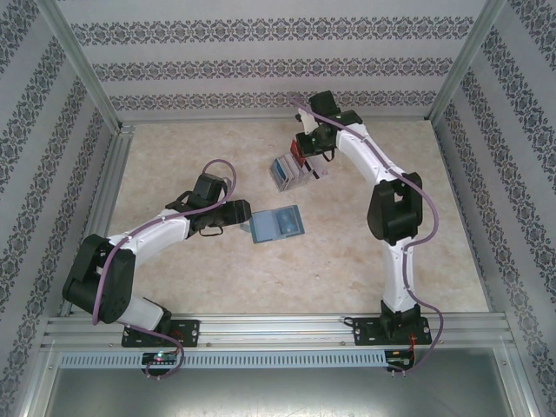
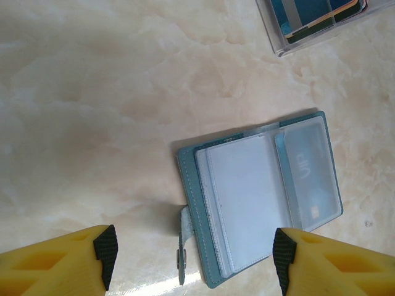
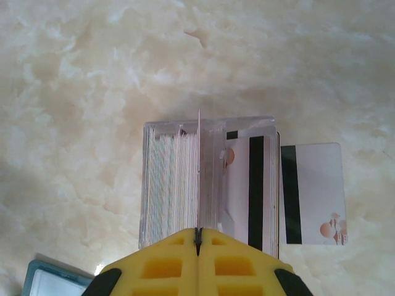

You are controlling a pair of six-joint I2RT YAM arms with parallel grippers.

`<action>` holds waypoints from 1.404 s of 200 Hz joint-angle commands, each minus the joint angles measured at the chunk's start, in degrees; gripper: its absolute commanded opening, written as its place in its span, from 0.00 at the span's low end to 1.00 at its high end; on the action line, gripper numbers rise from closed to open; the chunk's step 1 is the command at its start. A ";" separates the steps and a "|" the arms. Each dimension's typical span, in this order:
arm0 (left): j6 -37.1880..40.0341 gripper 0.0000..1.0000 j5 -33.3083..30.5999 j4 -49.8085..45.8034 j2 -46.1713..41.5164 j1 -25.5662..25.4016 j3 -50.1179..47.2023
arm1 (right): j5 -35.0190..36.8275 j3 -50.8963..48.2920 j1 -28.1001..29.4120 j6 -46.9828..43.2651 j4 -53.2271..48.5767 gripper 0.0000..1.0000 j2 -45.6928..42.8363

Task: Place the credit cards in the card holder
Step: Pick up the credit card from the storage box, then insert the credit card into the card slot.

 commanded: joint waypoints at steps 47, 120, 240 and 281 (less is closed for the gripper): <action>-0.99 0.69 1.16 1.49 0.31 0.62 -1.40 | -8.30 -14.78 -1.01 4.19 10.07 0.00 -16.61; -2.02 0.68 3.38 2.99 2.07 0.65 -2.20 | -25.17 -36.66 -4.61 15.79 27.00 0.00 -26.02; -3.09 0.56 9.47 7.47 10.21 0.59 -3.77 | -33.57 -72.78 0.29 36.86 62.37 0.00 -26.52; -3.06 0.54 9.67 7.43 10.65 0.59 -3.74 | -34.73 -72.38 1.70 38.98 67.71 0.00 -21.71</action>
